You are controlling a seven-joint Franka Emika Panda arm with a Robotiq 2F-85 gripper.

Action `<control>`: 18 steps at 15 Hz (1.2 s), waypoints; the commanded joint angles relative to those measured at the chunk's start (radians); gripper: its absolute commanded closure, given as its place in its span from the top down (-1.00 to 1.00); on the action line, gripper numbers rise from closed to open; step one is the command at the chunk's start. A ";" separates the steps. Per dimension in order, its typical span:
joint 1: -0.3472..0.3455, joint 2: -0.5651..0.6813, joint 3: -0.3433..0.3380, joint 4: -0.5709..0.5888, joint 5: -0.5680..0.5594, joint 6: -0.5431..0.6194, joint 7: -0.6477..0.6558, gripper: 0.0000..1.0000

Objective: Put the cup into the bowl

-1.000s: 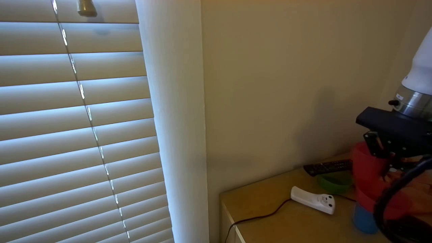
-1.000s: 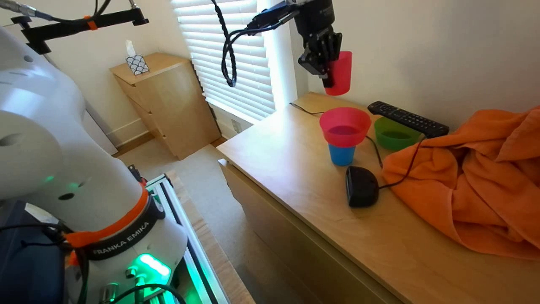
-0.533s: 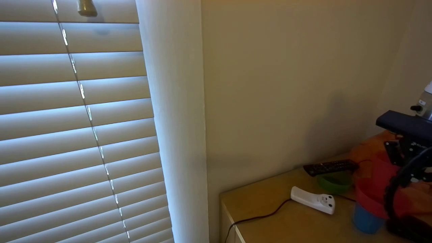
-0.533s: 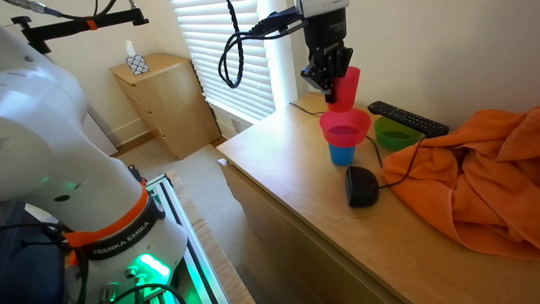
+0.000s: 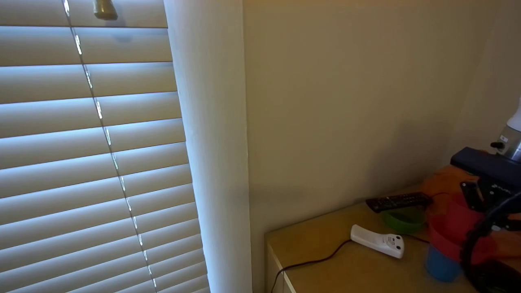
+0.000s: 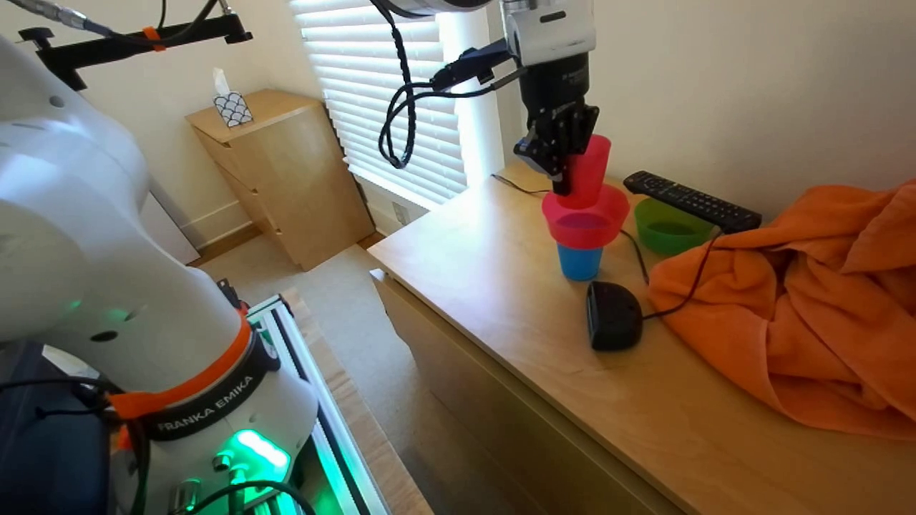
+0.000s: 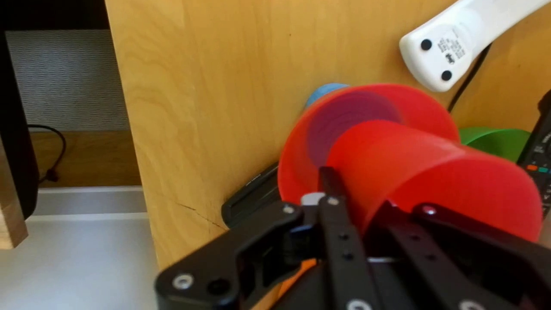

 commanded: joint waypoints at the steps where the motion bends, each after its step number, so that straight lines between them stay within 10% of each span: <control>1: -0.018 0.022 0.002 -0.015 -0.030 0.027 0.026 -0.98; 13: 0.010 0.098 -0.007 -0.012 -0.021 0.115 -0.052 -0.98; 14: 0.011 0.092 -0.008 -0.013 -0.021 0.106 -0.058 -0.41; 18: 0.012 0.029 -0.008 -0.036 -0.008 0.093 -0.076 0.02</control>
